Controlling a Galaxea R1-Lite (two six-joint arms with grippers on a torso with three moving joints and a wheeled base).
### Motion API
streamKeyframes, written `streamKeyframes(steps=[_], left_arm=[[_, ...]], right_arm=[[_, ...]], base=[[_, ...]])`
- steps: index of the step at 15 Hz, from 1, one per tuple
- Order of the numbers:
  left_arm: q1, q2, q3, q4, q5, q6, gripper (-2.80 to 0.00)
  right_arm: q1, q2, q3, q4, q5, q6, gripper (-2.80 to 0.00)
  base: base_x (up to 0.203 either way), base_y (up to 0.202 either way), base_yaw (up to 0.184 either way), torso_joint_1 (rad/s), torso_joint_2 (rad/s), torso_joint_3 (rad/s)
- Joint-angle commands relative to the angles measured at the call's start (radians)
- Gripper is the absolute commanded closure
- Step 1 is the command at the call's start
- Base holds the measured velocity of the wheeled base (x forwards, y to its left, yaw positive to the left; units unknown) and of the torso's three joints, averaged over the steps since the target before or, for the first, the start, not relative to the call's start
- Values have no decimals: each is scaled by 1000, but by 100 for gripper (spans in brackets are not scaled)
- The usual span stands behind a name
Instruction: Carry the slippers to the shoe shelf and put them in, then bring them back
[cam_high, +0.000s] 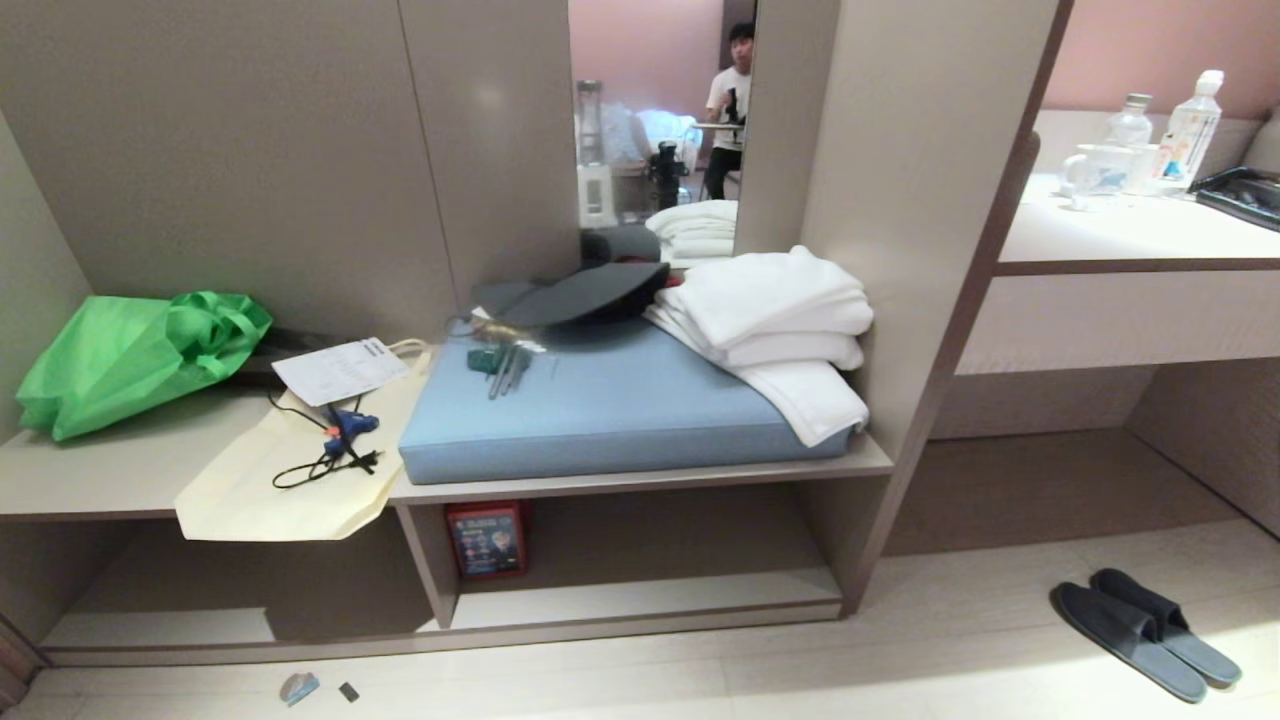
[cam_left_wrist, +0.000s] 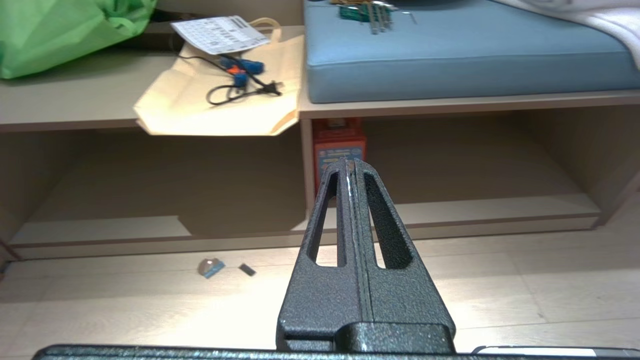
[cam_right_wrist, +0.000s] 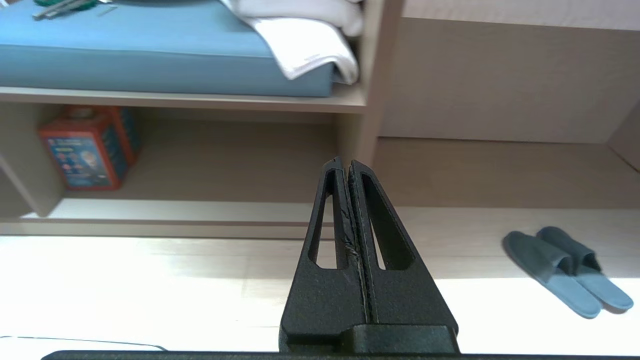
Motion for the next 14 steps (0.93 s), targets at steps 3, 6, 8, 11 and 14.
streamKeyframes(steps=[3, 6, 8, 11, 14], left_arm=[[2, 0, 0, 0, 0, -1, 0], [2, 0, 0, 0, 0, 4, 0], [2, 0, 0, 0, -1, 4, 0], [2, 0, 0, 0, 0, 1, 0], [0, 0, 0, 0, 0, -1, 0]], right_arm=[[0, 1, 2, -1, 0, -1, 0], [0, 1, 1, -1, 0, -1, 0], [0, 1, 2, -1, 0, -1, 0], [0, 1, 0, -1, 0, -1, 0], [0, 1, 1, -1, 0, -1, 0]], base=[[0, 196, 1, 6, 3, 4], [0, 179, -3, 4, 1, 4], [0, 52, -1, 1, 1, 0], [0, 0, 0, 0, 0, 0], [-32, 0, -1, 3, 2, 1]])
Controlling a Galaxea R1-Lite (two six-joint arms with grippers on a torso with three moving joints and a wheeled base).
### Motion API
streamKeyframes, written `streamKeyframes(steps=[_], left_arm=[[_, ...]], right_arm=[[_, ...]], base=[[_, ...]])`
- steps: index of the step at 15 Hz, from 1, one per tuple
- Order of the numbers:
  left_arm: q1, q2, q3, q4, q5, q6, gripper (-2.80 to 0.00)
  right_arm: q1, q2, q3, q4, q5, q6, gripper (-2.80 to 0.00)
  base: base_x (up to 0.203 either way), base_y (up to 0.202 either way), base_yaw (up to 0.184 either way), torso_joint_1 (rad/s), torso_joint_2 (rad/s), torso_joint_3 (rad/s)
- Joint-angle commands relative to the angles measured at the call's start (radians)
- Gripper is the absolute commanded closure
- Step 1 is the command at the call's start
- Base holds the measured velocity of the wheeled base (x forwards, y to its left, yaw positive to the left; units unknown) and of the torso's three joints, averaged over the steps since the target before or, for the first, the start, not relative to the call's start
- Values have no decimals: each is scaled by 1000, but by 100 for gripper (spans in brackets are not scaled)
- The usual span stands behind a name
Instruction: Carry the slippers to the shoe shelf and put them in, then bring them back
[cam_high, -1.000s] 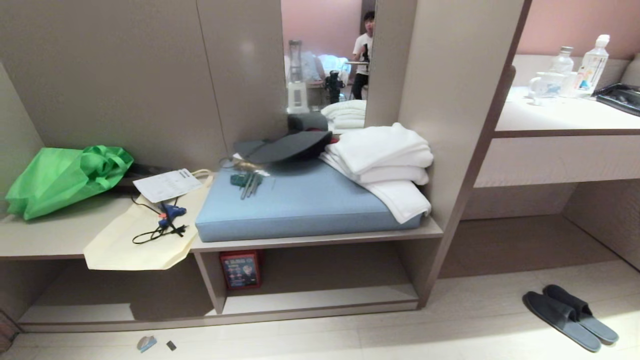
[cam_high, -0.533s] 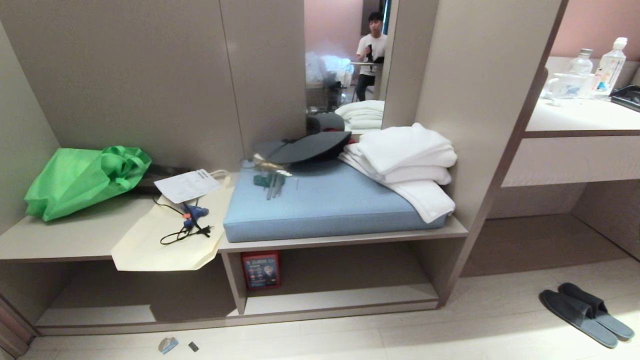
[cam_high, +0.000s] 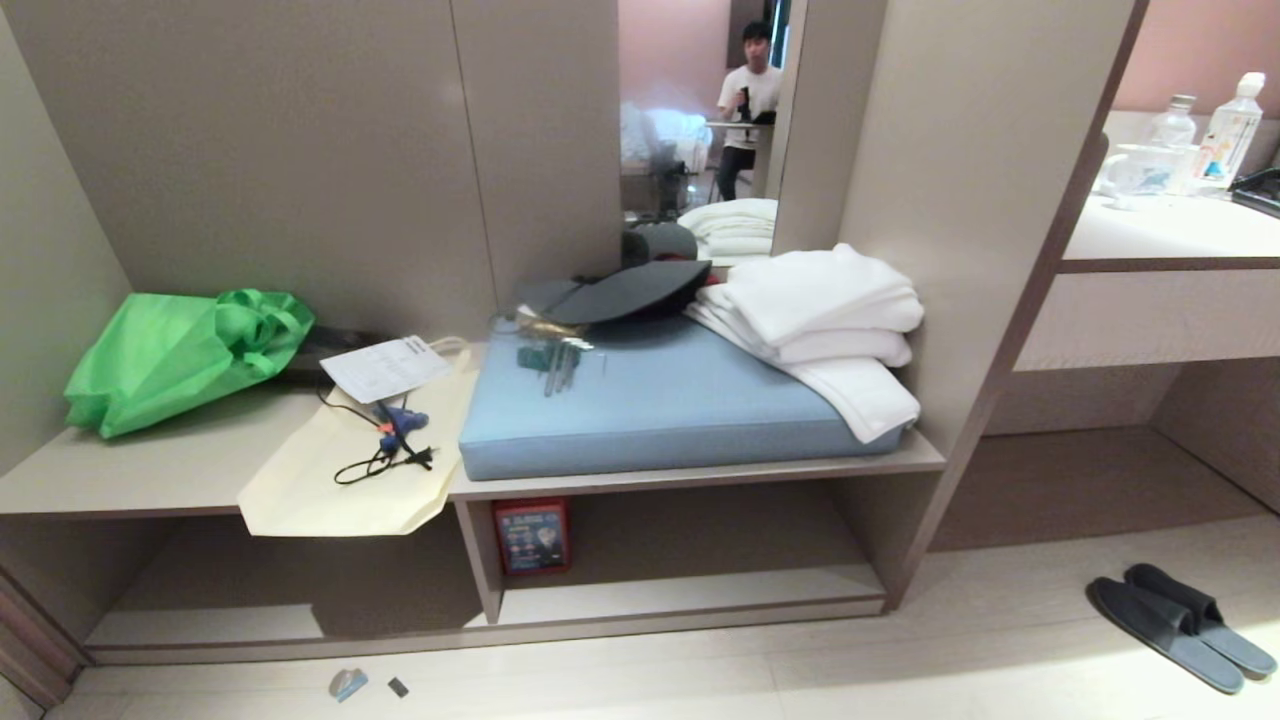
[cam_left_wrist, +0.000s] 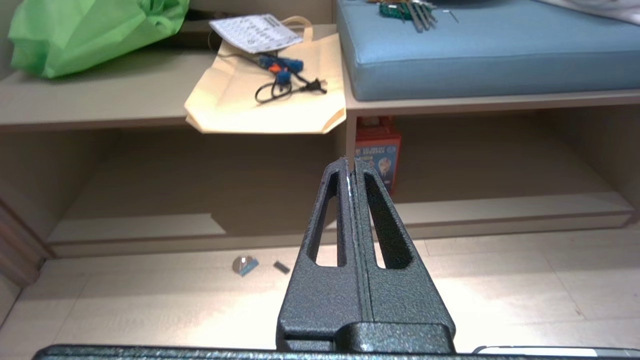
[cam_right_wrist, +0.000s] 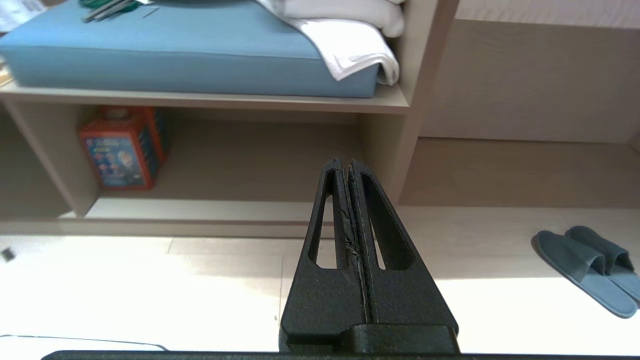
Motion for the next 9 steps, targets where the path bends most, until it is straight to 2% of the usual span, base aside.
streamKeyframes(steps=[1, 9], left_arm=[[0, 1, 0, 0, 0, -1, 0], [1, 1, 0, 0, 0, -1, 0]], right_arm=[[0, 1, 1, -1, 0, -1, 0], [0, 1, 1, -1, 0, -1, 0]], base=[[-173, 0, 1, 7, 5, 4], [-197, 0, 0, 4, 3, 4]])
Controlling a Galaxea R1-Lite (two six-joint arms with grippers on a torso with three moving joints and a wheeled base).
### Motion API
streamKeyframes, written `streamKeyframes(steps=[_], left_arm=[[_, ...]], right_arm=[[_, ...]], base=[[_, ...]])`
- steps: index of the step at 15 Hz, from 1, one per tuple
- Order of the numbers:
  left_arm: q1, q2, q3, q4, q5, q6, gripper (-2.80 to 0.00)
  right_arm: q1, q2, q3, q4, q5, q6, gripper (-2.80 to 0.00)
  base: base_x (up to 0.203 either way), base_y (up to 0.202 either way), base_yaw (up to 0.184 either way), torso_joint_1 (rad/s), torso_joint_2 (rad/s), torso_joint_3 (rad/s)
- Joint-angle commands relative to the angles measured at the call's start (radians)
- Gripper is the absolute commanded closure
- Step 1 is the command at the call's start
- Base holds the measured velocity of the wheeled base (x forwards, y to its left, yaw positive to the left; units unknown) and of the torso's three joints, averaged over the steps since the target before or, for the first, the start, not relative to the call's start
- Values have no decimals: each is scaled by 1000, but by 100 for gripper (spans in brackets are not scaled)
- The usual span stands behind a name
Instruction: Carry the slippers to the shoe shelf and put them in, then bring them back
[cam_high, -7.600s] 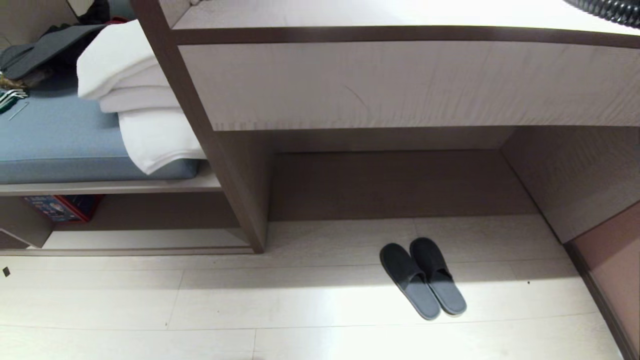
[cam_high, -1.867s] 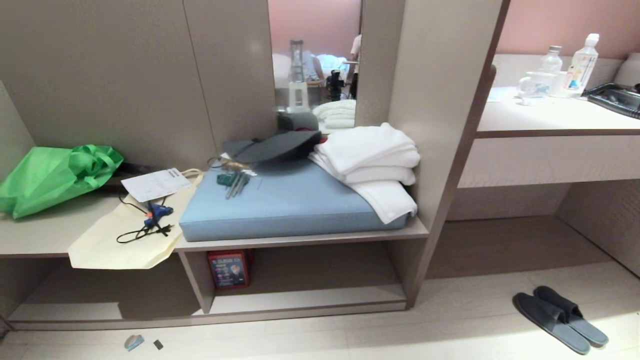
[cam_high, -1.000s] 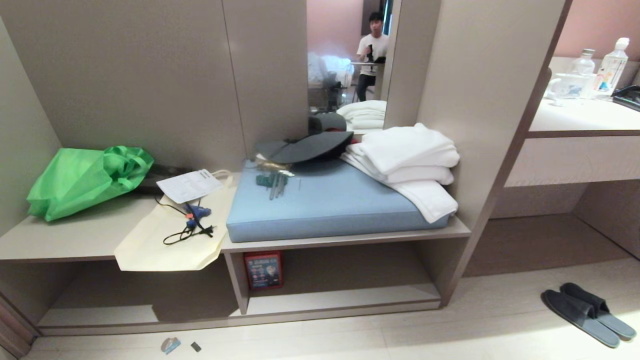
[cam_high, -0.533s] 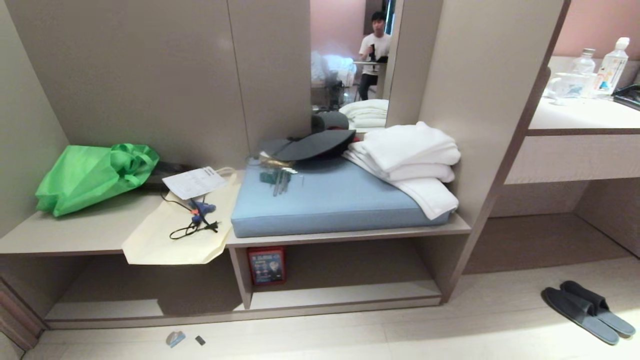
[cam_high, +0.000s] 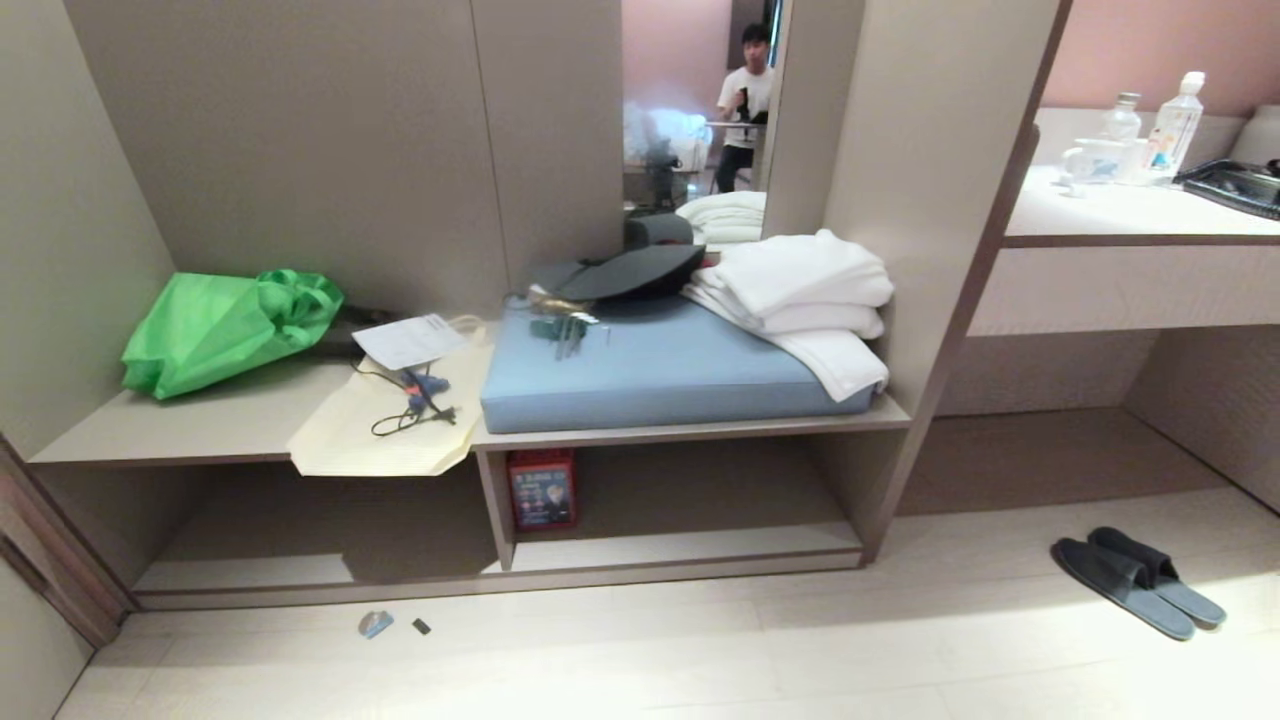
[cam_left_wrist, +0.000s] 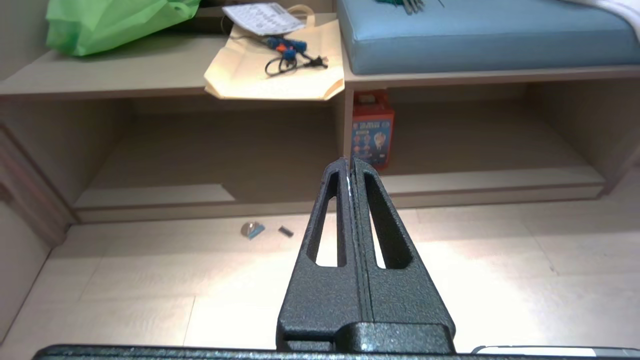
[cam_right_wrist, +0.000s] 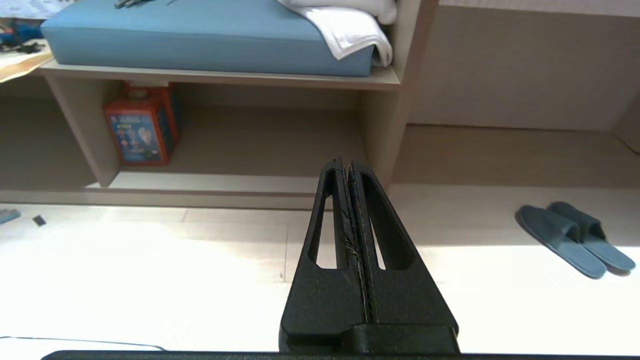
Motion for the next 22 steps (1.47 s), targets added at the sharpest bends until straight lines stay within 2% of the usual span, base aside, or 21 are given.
streamKeyframes(steps=[1, 22], left_arm=[[1, 0, 0, 0, 0, -1, 0], [0, 0, 0, 0, 0, -1, 0]], right_arm=[[1, 1, 1, 0, 0, -1, 0], [1, 1, 0, 0, 0, 1, 0]], base=[[-196, 0, 2, 2, 2, 1], [-196, 0, 2, 2, 3, 2]])
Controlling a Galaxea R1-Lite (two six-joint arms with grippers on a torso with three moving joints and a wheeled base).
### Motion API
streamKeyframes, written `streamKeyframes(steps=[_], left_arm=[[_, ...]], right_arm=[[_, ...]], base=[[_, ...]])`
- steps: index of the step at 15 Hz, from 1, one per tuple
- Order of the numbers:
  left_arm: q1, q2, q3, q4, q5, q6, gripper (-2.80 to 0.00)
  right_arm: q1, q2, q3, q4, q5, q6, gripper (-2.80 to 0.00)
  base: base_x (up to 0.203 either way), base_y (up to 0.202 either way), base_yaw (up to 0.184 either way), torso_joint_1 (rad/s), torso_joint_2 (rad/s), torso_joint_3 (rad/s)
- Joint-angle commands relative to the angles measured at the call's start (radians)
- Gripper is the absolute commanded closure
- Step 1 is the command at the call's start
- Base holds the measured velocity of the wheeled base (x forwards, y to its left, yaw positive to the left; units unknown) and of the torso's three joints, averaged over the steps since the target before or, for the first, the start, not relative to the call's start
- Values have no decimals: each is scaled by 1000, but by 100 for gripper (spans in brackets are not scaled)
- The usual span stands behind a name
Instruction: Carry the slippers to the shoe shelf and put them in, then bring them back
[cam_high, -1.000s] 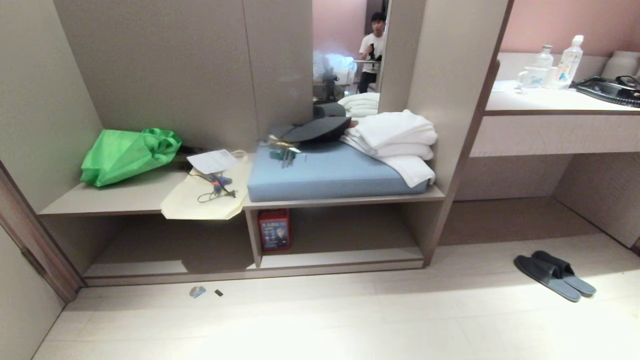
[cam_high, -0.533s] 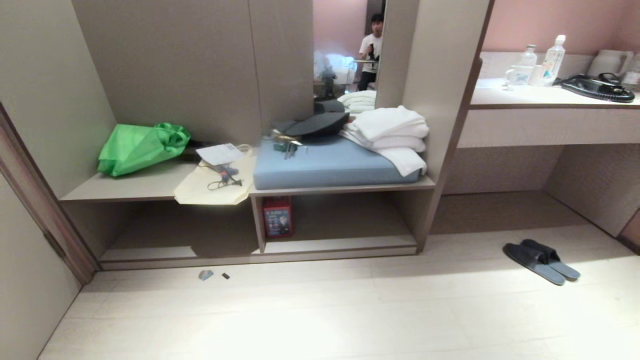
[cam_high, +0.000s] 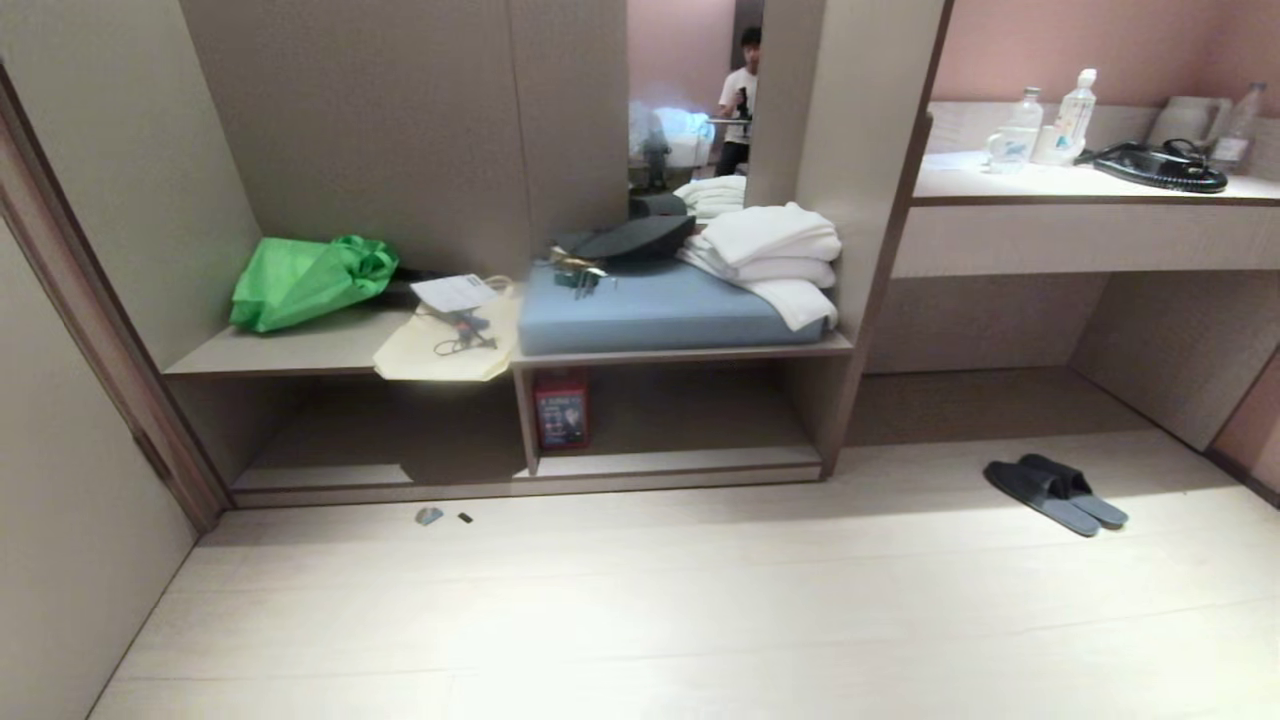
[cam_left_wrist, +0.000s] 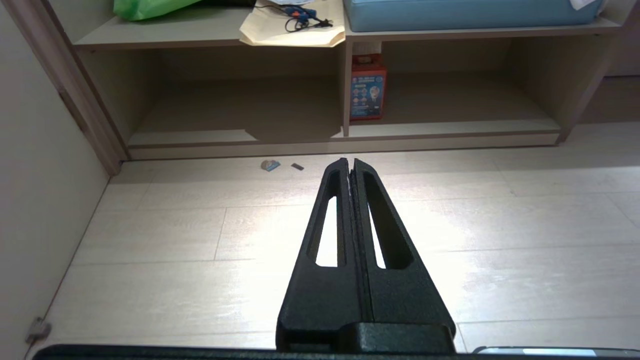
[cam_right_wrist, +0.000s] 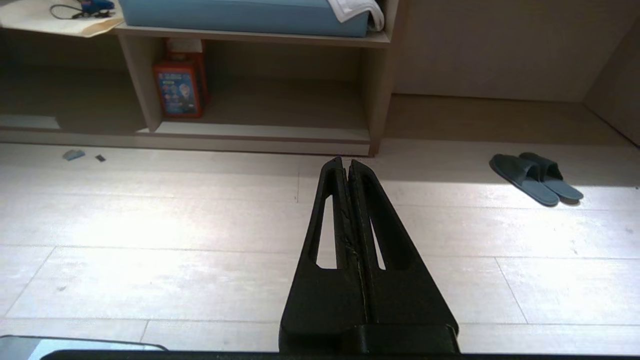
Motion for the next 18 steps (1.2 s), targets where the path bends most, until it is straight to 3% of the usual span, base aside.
streamKeyframes(steps=[1, 18], left_arm=[[0, 0, 0, 0, 0, 0, 0], [1, 0, 0, 0, 0, 0, 0]], right_arm=[[0, 1, 0, 0, 1, 0, 0], [2, 1, 0, 2, -3, 29, 0]], base=[[-197, 0, -2, -2, 2, 2], [-197, 0, 1, 2, 3, 1]])
